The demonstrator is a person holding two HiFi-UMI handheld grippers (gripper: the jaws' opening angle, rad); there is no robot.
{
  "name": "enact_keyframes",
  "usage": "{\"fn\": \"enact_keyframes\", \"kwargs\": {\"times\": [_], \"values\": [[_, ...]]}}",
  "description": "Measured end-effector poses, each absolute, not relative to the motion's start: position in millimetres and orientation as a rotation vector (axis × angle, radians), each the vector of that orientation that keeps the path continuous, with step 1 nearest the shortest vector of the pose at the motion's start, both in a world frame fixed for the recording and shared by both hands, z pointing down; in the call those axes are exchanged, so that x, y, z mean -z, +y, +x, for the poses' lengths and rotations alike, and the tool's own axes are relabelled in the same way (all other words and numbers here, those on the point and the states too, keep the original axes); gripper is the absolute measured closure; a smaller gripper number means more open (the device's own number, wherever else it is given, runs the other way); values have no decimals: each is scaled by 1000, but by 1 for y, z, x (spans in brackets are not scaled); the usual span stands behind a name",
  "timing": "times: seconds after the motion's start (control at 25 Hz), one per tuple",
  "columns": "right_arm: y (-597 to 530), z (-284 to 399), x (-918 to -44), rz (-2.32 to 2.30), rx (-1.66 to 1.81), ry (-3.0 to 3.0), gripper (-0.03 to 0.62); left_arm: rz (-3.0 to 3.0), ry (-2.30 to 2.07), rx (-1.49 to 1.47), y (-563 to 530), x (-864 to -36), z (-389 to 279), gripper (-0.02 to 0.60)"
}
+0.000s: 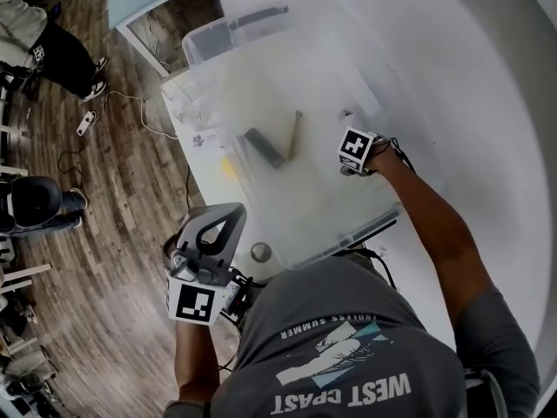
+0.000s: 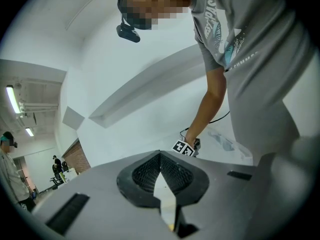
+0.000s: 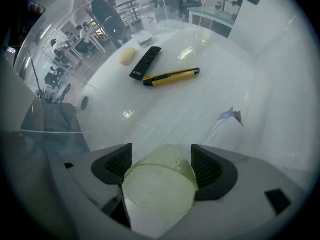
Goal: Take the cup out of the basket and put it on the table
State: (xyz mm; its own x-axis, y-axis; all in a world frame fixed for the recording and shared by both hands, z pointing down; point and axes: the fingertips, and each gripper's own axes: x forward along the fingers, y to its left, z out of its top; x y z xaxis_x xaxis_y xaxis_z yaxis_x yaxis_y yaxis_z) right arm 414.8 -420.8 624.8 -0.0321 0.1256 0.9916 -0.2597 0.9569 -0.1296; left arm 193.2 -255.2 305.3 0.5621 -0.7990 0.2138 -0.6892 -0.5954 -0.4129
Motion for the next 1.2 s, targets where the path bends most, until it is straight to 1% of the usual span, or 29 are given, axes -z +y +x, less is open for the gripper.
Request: {"fn": "enact_keyframes", "kwargs": {"times": [0.28,0.68,0.92,1.2], "values": [[-429,375,-565,197,-230,-1711,220,-2524,1190,539,-244,-307,189,574],[-399,311,-438,288,-10,-1924,220,-2511,1184,485,-215,-305,165,574],[-348,250,-357,291,144,-2085,220,-2507,1231,490,-192,-312,136,574],[-264,170,-295,171,323,-2270,219,-2485,1279,505,-166,-321,109,574]]}}
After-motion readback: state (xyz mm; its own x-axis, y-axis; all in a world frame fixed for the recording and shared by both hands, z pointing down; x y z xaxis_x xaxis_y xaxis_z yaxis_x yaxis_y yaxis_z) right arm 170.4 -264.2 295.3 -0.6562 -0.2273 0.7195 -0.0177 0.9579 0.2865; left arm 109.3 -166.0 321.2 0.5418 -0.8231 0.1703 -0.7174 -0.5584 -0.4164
